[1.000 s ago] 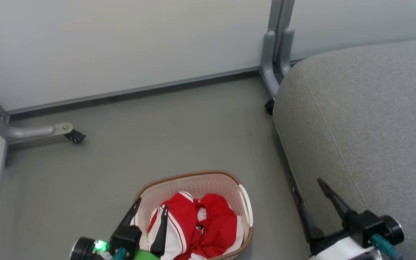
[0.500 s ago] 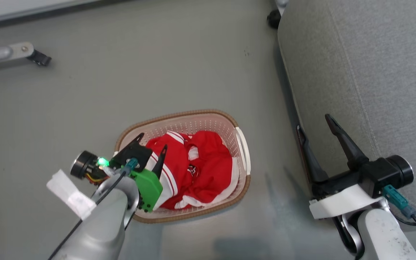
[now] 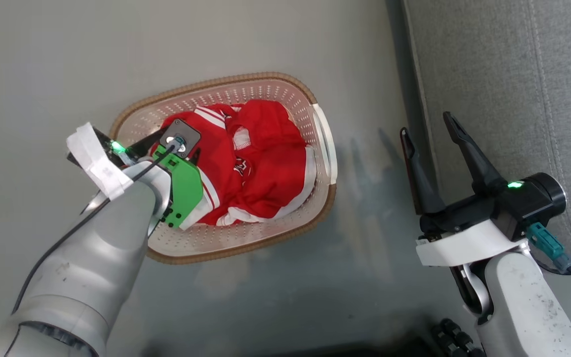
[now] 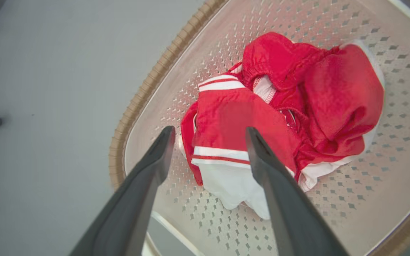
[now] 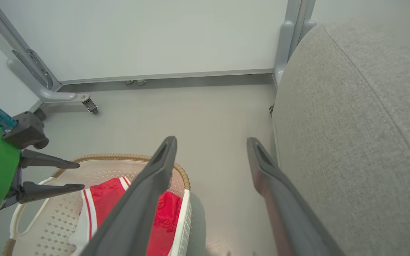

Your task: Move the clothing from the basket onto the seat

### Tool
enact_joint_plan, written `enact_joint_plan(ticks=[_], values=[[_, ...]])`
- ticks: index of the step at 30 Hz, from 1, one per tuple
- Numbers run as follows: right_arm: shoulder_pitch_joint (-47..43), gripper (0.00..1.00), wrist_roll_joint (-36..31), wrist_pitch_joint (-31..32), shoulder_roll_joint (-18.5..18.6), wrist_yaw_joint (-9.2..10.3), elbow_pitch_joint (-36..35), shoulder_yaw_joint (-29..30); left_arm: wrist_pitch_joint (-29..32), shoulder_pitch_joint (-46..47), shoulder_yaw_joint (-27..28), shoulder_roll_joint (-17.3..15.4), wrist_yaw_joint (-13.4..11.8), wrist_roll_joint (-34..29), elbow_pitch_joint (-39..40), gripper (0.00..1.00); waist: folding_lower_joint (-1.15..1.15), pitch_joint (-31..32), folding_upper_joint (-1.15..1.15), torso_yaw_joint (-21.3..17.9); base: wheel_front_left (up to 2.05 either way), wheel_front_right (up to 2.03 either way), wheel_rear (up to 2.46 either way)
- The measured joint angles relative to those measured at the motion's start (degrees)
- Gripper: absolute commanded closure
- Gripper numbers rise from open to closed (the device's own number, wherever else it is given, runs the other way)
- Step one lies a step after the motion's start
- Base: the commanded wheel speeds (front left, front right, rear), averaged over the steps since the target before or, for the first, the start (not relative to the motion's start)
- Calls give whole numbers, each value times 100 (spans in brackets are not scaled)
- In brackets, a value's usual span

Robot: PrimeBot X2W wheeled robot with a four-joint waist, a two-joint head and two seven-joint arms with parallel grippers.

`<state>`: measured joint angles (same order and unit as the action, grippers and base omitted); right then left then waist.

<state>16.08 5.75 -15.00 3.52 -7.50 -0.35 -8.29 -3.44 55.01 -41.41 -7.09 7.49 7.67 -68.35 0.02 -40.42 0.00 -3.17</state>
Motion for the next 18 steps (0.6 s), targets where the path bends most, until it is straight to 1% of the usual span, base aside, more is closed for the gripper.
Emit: enact_joint_plan(ticks=[4, 12, 16, 18], values=[[81, 0, 24, 0, -24, 0, -10, -40, 179, 266, -198, -94, 0, 120, -157, 0, 0, -339, 0, -96, 0, 0, 0], [161, 0, 120, 0, -52, 0, -87, -154, 219, 639, -494, -345, 0, 282, -304, 0, -1, -846, 0, -313, 0, 0, 0], [165, 0, 232, 0, -55, 0, -96, -396, 238, 721, -646, -471, 0, 277, -366, 0, -1, -1016, 0, -391, 0, 0, 0], [190, 0, 294, 0, -74, -2, -113, -452, 293, 738, -633, -517, 0, 378, -393, 0, -1, -1085, 0, -426, 0, 0, 0]])
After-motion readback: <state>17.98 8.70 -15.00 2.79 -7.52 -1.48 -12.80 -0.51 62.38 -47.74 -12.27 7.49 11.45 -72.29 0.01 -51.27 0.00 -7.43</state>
